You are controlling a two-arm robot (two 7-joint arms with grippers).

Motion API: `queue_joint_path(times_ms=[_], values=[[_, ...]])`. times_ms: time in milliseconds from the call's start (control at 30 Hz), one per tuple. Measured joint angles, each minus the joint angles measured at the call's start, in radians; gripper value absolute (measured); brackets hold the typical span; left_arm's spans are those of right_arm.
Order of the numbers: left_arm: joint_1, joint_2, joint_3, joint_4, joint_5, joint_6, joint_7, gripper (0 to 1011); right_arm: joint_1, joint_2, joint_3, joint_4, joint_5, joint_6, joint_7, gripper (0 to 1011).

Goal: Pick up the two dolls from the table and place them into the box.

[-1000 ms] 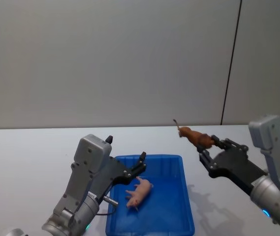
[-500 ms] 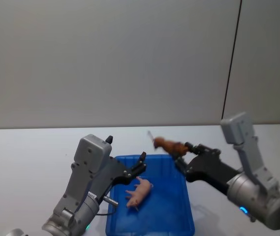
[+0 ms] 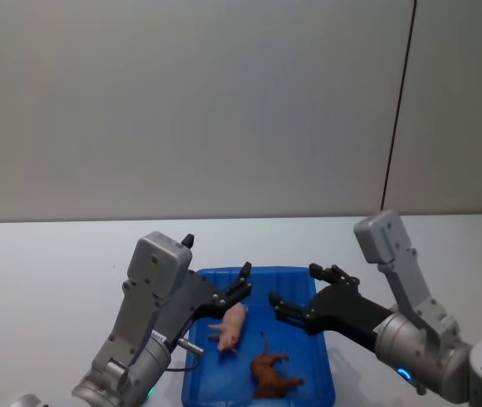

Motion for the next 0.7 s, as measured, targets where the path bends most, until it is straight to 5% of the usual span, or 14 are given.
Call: queue_joint_path(times_ms=[167, 700], values=[[0.0, 0.0, 0.0, 0.0, 0.0, 0.0, 0.0, 1001, -0.016, 0.021, 0.013, -0.013, 0.011, -0.019, 0.001, 1001], [0.0, 0.0, 0.0, 0.0, 0.0, 0.0, 0.0, 1001, -0.107, 0.125, 0.073, -0.097, 0.076, -0.073, 0.0, 1001]])
